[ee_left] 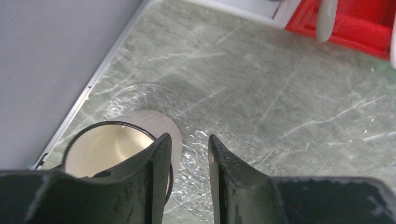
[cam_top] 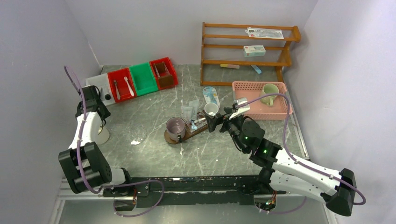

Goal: Prepare toiletry sets of a toothbrush and toothpaste on the tray
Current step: Place the cup on the tray.

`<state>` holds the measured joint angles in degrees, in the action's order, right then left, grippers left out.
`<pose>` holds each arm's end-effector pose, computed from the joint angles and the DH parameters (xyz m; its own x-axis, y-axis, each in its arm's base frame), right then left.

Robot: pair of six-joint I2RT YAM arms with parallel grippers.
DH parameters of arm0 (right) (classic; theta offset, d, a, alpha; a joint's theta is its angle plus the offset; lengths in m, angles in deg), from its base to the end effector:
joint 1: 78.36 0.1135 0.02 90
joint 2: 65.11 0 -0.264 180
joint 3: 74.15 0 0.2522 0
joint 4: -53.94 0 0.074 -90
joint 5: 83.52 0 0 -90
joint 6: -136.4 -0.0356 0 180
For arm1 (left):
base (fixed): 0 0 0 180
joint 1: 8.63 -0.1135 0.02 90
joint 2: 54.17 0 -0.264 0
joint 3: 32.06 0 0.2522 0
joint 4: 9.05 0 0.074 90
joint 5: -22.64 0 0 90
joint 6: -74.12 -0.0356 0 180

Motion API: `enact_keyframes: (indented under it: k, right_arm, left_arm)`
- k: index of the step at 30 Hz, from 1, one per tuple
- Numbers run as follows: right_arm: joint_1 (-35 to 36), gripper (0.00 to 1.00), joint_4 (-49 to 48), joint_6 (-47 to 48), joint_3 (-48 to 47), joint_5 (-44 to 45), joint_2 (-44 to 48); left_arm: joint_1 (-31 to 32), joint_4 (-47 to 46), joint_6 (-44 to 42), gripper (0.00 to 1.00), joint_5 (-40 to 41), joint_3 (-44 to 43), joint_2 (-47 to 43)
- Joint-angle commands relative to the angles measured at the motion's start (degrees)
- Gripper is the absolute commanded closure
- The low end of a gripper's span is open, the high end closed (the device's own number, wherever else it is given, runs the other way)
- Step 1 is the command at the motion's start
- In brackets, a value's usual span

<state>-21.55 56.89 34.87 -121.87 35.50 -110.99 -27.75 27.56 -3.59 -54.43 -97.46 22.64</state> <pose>0.1203 0.1524 0.3091 -0.1036 0.1609 -0.9815 -0.4548 0.8700 0.1906 0.2616 0.0991 0.2398 -0.5882 -0.4235 -0.6889 -0.5996 0.8000 0.0202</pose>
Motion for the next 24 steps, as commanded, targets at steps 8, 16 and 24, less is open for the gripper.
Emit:
enact_keyframes:
  k: [8,16,24]
  right_arm:
    - [0.29,0.00,0.44,0.10,-1.69,1.09,-0.67]
    - [0.31,0.00,0.61,0.02,-1.80,1.16,-1.13]
    - [0.31,0.00,1.32,0.19,-2.33,1.51,-1.65]
  left_arm:
    - [0.07,4.40,1.86,0.54,7.55,-0.86,-2.57]
    - [-1.25,1.58,3.93,0.57,5.89,0.60,0.71]
    - [-1.36,0.06,8.06,0.74,5.31,0.07,4.13]
